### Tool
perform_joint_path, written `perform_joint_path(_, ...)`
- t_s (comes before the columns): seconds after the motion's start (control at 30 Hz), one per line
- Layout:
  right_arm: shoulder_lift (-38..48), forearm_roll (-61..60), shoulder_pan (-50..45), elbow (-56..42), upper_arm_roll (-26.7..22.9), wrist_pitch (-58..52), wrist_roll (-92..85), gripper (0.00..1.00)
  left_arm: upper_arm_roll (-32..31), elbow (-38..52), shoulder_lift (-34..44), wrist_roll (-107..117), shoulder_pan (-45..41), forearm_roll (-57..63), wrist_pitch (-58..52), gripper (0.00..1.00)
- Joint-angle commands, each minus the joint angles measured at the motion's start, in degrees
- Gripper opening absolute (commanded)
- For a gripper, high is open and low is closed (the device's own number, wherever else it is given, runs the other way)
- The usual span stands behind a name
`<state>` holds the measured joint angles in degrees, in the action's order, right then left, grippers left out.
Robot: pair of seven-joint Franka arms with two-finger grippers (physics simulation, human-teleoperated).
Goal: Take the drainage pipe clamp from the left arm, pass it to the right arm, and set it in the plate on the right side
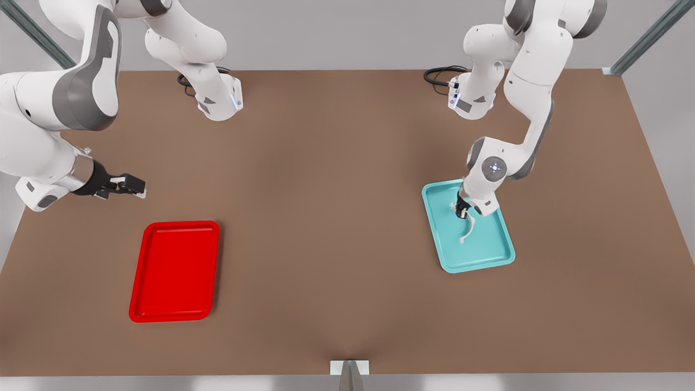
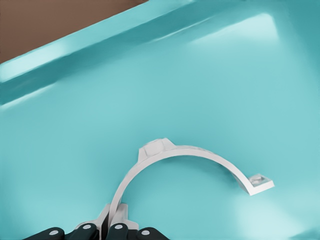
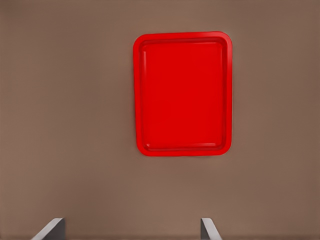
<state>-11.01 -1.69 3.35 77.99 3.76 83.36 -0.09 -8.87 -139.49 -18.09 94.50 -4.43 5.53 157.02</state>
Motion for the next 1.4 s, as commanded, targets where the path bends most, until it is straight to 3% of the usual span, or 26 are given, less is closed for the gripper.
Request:
perform_joint_path(0.0,0.0,-0.1,0.1,0.0,0.0,0.0,-0.5,1.0,0.1,0.3,0.9,-1.2,0.0,0.0,-2.7,0.21)
perform_joint_path(0.07,0.0,-0.1,0.0,-0.1,-0.1,0.0,-0.6,1.0,-0.1,1.0,2.4,-8.7,-0.3,0.0,-4.0,0.21)
perform_joint_path(0.33,0.0,-0.1,0.0,-0.1,0.1,0.0,-0.3,1.0,-2.9,22.0,2.5,-39.5,-11.3,-0.8,-17.0,0.21)
perform_joint_path(0.43,0.0,-0.1,0.0,-0.1,0.2,0.0,-0.4,1.0,-6.4,35.2,-2.8,-44.7,-13.6,-3.7,-26.8,0.21)
perform_joint_path(0.5,-0.8,0.1,-1.0,-0.5,0.6,1.1,-0.3,1.0,-6.5,37.7,-2.9,-46.2,-16.4,-3.9,-26.8,0.21)
perform_joint_path(0.6,-3.5,0.2,-1.8,-2.0,5.5,4.4,1.2,1.0,-7.1,47.8,-9.3,-53.4,-19.5,-4.1,-26.9,0.21)
perform_joint_path(0.77,-7.1,-2.3,-11.4,-2.8,5.6,10.2,17.5,1.0,-8.8,61.6,-19.6,-65.8,-23.2,-3.5,-26.9,0.21)
perform_joint_path(0.93,-9.8,-2.8,-15.3,-2.5,6.5,16.0,6.3,1.0,-8.9,66.0,-22.6,-85.5,-25.0,-3.7,-26.2,0.21)
perform_joint_path(1.03,-10.3,-2.7,-15.2,-2.5,7.7,17.4,6.2,1.0,-9.8,65.9,-22.6,-85.2,-25.3,-4.2,-24.0,0.21)
perform_joint_path(1.13,-12.3,-7.7,-15.4,-2.6,9.1,21.1,-12.4,1.0,-9.8,66.0,-23.1,-84.7,-26.2,-4.3,-22.4,0.21)
perform_joint_path(1.27,-12.6,-7.8,-15.9,-2.2,13.7,22.1,-19.8,1.0,-9.7,66.0,-23.3,-82.8,-27.0,-4.3,-20.1,0.21)
perform_joint_path(1.37,-12.9,-7.4,-15.2,-0.6,14.3,21.8,-30.2,1.0,-9.7,66.0,-23.4,-82.7,-27.4,-4.3,-20.1,0.21)
